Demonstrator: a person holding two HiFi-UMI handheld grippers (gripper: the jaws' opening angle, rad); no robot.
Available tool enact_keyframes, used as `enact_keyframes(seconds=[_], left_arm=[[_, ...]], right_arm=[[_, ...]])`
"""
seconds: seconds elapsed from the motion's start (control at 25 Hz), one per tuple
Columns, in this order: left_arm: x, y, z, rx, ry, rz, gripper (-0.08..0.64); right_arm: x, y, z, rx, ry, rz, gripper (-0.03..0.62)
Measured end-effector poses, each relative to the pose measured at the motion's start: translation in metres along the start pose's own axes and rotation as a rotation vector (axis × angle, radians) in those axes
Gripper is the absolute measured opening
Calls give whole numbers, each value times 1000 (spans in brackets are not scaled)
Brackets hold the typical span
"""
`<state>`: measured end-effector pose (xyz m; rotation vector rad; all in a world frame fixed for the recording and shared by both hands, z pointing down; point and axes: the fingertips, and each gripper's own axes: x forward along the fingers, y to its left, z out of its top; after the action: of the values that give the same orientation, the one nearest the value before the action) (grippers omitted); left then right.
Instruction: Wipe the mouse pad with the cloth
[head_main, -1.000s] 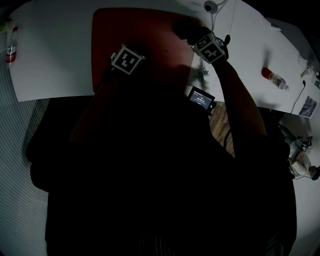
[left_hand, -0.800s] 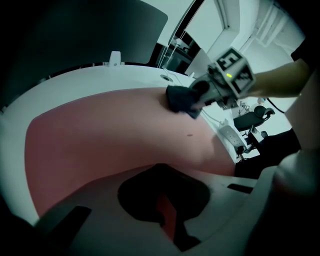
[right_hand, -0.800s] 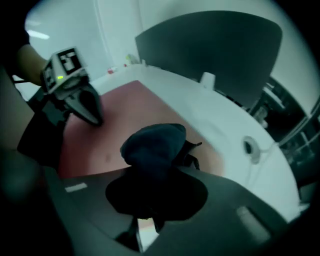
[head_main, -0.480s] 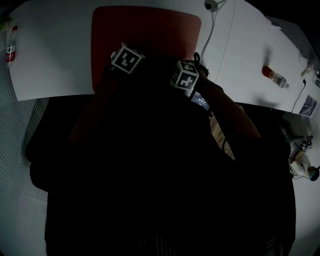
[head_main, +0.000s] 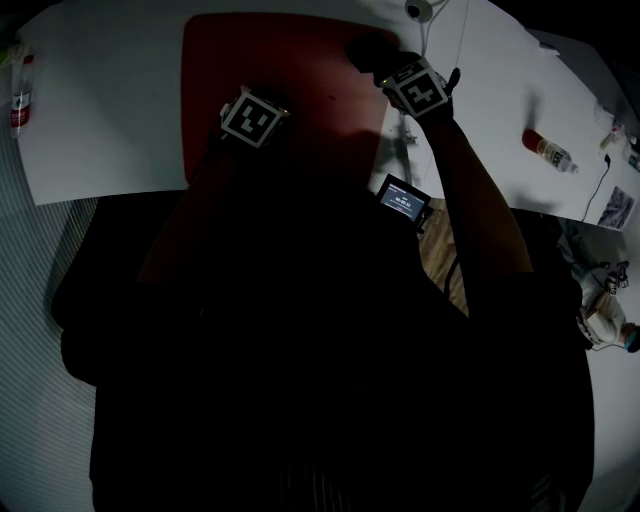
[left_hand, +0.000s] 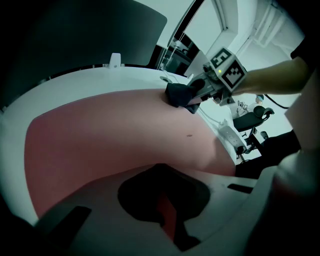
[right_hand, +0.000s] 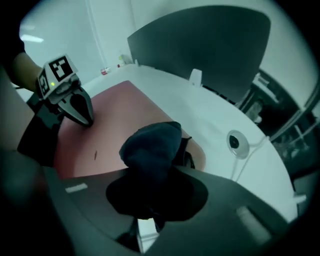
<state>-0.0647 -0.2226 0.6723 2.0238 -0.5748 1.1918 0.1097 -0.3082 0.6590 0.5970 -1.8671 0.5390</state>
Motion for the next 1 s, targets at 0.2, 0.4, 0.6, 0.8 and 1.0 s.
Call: enact_keyframes(seconds=[0.2, 0.4, 0.6, 0.8, 1.0], left_arm=[[1, 0, 0, 5, 0, 15, 5], [0, 2, -2, -9, -8, 38, 5], [-1, 1, -4, -43, -97, 77, 5], [-37, -20, 20, -82, -306, 65, 5], [-95, -60, 33, -41, -443, 23, 5]], right_arm=[[5, 88, -6, -54, -22, 75, 61], [16, 242, -21, -332, 86, 434, 61], [7, 247, -18, -438, 161, 448, 63], [-48, 206, -10, -152, -6, 487, 63], [-120, 153, -6, 68, -219, 458, 64]])
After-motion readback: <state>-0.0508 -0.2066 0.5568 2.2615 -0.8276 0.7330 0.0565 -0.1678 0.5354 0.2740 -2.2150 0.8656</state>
